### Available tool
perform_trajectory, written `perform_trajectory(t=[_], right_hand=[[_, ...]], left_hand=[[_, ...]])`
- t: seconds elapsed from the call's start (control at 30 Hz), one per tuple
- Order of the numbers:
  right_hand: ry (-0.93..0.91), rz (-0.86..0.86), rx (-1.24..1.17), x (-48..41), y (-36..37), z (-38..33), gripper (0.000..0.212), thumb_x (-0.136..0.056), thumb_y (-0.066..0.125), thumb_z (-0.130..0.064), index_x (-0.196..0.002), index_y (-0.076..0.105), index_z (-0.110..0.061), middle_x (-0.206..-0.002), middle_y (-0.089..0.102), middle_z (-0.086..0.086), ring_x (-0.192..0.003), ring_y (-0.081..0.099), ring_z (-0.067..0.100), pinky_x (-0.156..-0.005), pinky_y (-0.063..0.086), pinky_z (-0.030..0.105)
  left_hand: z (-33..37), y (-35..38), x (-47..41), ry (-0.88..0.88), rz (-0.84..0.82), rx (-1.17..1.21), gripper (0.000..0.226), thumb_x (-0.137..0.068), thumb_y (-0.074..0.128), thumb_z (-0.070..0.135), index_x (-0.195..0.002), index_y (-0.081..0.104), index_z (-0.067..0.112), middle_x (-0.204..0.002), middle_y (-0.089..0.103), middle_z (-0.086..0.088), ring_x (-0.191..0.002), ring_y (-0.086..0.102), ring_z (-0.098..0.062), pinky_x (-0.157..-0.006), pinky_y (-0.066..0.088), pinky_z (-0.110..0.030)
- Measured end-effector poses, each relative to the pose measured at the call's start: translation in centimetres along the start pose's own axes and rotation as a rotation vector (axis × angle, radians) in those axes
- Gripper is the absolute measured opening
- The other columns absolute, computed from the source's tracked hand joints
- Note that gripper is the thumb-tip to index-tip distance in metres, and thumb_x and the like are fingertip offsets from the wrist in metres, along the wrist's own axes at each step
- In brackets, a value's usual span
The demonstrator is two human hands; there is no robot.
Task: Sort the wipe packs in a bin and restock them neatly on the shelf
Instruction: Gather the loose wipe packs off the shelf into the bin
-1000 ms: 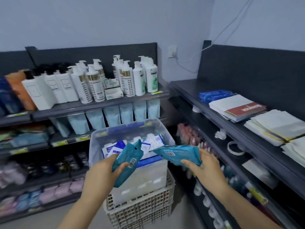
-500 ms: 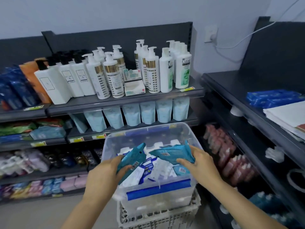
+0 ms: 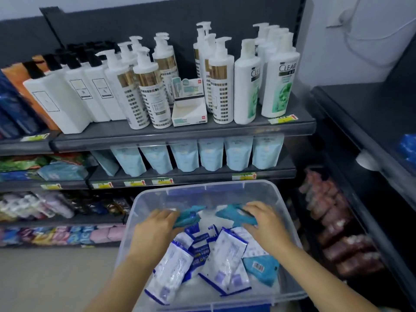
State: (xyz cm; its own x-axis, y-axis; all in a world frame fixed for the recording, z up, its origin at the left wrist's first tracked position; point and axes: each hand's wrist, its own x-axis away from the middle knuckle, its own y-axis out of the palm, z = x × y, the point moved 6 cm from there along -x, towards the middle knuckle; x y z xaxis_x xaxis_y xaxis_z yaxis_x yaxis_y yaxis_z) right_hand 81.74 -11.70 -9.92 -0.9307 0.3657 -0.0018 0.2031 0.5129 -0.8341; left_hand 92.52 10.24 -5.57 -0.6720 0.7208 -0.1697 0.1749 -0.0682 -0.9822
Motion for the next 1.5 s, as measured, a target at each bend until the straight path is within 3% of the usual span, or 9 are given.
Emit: perform_trajectory(t=[0.13, 0.33, 0.5, 0.63, 0.73, 0.93, 1.1, 1.27, 1.5], right_hand=[[0.018, -0.339, 0.043, 2.5, 3.5, 0.5, 0.044, -0.083, 0.068, -0.034, -0.125, 0.058, -0.025, -0.130, 0.053, -0.007, -0.120, 0.050, 0.014, -0.100, 0.040, 0.027], [0.144, -0.170, 0.061, 5.4, 0.5, 0.6, 0.035, -0.090, 0.059, -0.031, -0.125, 0.058, -0.025, -0.135, 0.050, -0.004, -0.124, 0.047, 0.014, -0.101, 0.037, 0.024], [0.185, -0.025, 0.080, 10.3, -2.0, -1.1, 0.035, -0.089, 0.061, -0.031, -0.123, 0.060, -0.021, -0.128, 0.055, -0.005, -0.115, 0.052, 0.010, -0.096, 0.039, 0.019], [0.277, 0.092, 0.068, 16.2, -3.9, -1.9, 0.034, -0.088, 0.062, -0.030, -0.121, 0.062, -0.020, -0.118, 0.057, -0.007, -0.105, 0.058, 0.012, -0.092, 0.044, 0.024], [0.384, 0.162, 0.089, 22.0, -5.3, -1.3, 0.031, -0.090, 0.058, -0.033, -0.120, 0.060, -0.024, -0.115, 0.055, -0.009, -0.105, 0.056, 0.012, -0.090, 0.042, 0.022], [0.717, 0.277, 0.085, 36.5, -8.9, 1.1, 0.030, -0.093, 0.056, -0.028, -0.122, 0.057, -0.021, -0.121, 0.057, -0.003, -0.096, 0.061, 0.014, -0.084, 0.050, 0.026], [0.896, 0.450, 0.099, 49.6, -11.7, 1.4, 0.018, -0.093, 0.056, -0.026, -0.111, 0.060, -0.024, -0.102, 0.057, -0.009, -0.080, 0.057, 0.004, -0.069, 0.048, 0.013], [1.054, 0.579, 0.175, 63.9, -13.6, 1.5, 0.036, -0.092, 0.056, -0.034, -0.128, 0.056, -0.026, -0.129, 0.054, -0.008, -0.117, 0.052, 0.011, -0.093, 0.039, 0.021], [1.237, 0.706, 0.198, 84.8, -14.9, 1.9, 0.035, -0.092, 0.057, -0.033, -0.126, 0.057, -0.023, -0.124, 0.057, -0.007, -0.112, 0.055, 0.013, -0.085, 0.040, 0.019]], left_hand=[[1.6, 3.1, 0.7, 0.008, -0.237, 0.052, 0.046, -0.081, 0.060, 0.060, -0.117, 0.064, 0.031, -0.109, 0.068, 0.007, -0.100, 0.062, -0.016, -0.079, 0.047, -0.030], [2.8, 3.0, 2.1, 0.116, -0.245, 0.048, 0.038, -0.097, 0.039, 0.046, -0.130, 0.053, 0.031, -0.128, 0.059, 0.009, -0.113, 0.054, -0.012, -0.089, 0.045, -0.026], [4.1, 0.6, 3.5, 0.275, -0.156, 0.083, 0.034, -0.096, 0.045, 0.041, -0.126, 0.058, 0.030, -0.124, 0.062, 0.008, -0.111, 0.057, -0.014, -0.089, 0.046, -0.029], [7.2, -1.1, 4.6, 0.506, -0.088, 0.108, 0.027, -0.054, 0.086, 0.042, -0.077, 0.073, 0.033, -0.071, 0.069, 0.012, -0.062, 0.065, -0.009, -0.049, 0.050, -0.023], [10.9, -1.8, 5.5, 0.642, 0.001, 0.196, 0.010, -0.063, 0.071, 0.036, -0.066, 0.067, 0.028, -0.063, 0.065, 0.008, -0.055, 0.062, -0.016, -0.043, 0.049, -0.027], [22.4, -6.1, 9.7, 0.983, 0.122, 0.381, 0.022, -0.071, 0.047, 0.037, -0.070, 0.066, 0.027, -0.065, 0.064, 0.010, -0.056, 0.063, -0.015, -0.043, 0.048, -0.022], [32.4, -9.4, 15.5, 1.200, 0.102, 0.474, 0.033, -0.057, 0.086, 0.026, -0.087, 0.073, 0.030, -0.078, 0.069, 0.016, -0.064, 0.065, -0.010, -0.050, 0.052, -0.022], [42.0, -14.0, 24.7, 1.377, 0.170, 0.490, 0.041, -0.042, 0.094, 0.027, -0.078, 0.075, 0.029, -0.070, 0.068, 0.015, -0.056, 0.064, -0.005, -0.043, 0.047, -0.016], [55.8, -16.6, 40.2, 1.615, 0.190, 0.604, 0.035, -0.054, 0.089, 0.027, -0.086, 0.075, 0.026, -0.081, 0.070, 0.013, -0.072, 0.068, -0.008, -0.057, 0.055, -0.020]])
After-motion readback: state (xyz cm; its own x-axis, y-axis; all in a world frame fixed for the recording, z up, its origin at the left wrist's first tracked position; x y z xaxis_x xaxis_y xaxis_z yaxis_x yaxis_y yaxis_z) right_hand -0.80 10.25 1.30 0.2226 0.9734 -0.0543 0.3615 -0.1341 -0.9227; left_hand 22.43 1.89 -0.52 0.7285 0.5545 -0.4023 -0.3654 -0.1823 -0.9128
